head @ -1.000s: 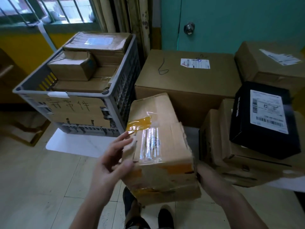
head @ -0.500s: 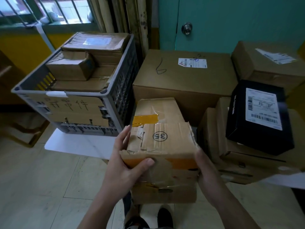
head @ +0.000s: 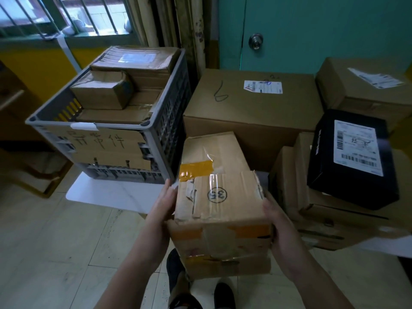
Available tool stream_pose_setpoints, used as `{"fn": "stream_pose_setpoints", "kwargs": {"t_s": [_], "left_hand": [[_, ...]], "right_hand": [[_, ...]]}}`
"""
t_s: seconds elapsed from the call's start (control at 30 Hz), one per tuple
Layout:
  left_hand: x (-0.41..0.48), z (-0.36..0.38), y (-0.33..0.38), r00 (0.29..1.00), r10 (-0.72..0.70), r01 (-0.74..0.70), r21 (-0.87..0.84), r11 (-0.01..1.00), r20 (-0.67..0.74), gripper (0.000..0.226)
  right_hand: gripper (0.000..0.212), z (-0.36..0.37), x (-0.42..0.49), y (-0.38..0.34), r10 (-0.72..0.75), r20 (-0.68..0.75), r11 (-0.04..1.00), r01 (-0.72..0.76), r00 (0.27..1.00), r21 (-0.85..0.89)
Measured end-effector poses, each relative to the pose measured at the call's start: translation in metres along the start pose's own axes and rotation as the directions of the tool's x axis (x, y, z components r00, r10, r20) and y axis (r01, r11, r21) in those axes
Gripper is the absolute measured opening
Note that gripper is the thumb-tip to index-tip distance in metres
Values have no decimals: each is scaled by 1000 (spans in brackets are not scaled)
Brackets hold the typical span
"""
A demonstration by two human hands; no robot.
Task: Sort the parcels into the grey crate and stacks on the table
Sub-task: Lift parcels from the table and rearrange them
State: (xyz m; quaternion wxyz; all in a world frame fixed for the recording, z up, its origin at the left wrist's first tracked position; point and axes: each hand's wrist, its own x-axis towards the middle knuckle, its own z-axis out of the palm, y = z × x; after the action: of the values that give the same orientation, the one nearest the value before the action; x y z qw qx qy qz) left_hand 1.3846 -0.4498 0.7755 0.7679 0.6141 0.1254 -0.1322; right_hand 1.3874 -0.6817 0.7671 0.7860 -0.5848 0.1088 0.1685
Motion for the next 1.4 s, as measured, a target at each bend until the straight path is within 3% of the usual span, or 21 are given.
{"fn": "stream_pose_setpoints", "kwargs": {"t_s": [0.07,0.17,0.23,0.33,0.53,0.63,0.77,0.83,0.9,0.93,1.07,1.2,1.3,1.4], "left_hand": [[1,-5,1,999,-48,48,-30,998,17,92],[5,-9,-1,991,-120,122,-23,992,56,102],[6,-9,-3,992,-109,109,3,994,67,93],[5,-3,-3,997,-70,69,37,997,13,87],[10,0,-1,994,8,3,99,995,-113,110],[13,3,4,993,60,-41,183,982,-98,109],[14,0,6,995,98,-95,192,977,-5,93],[14,0,8,994,106,-108,134,985,27,83],[12,3,11,993,118,-120,92,989,23,67],[13,2,10,993,118,-116,91,989,-9,70],[18,2,13,994,106,-100,138,985,-36,92],[19,1,18,987,125,-135,97,986,104,102],[20,3,22,980,115,-140,153,978,159,98],[22,6,28,989,89,-106,148,983,115,90]], "right_hand": [[73,-5,3,-4,9,50,1000,-10,999,14],[77,-10,9,-4,71,153,997,-67,986,-32],[73,-12,10,-3,79,181,997,-76,980,-23],[60,-12,11,1,15,151,998,-6,988,-62],[54,-5,10,4,-114,53,982,121,992,-148],[70,-3,11,5,-148,73,964,161,986,-214],[67,-3,12,4,-163,83,957,178,983,-230],[65,-3,13,3,-175,89,962,190,981,-195],[48,-2,11,0,-192,83,976,199,978,-92],[39,0,11,-3,-183,81,982,187,980,-35],[68,6,14,-5,-157,43,987,155,987,29],[73,14,18,-10,-184,30,971,177,982,162],[71,19,19,-13,-178,24,955,167,984,244],[79,19,23,-8,-170,-27,948,171,985,269]]}}
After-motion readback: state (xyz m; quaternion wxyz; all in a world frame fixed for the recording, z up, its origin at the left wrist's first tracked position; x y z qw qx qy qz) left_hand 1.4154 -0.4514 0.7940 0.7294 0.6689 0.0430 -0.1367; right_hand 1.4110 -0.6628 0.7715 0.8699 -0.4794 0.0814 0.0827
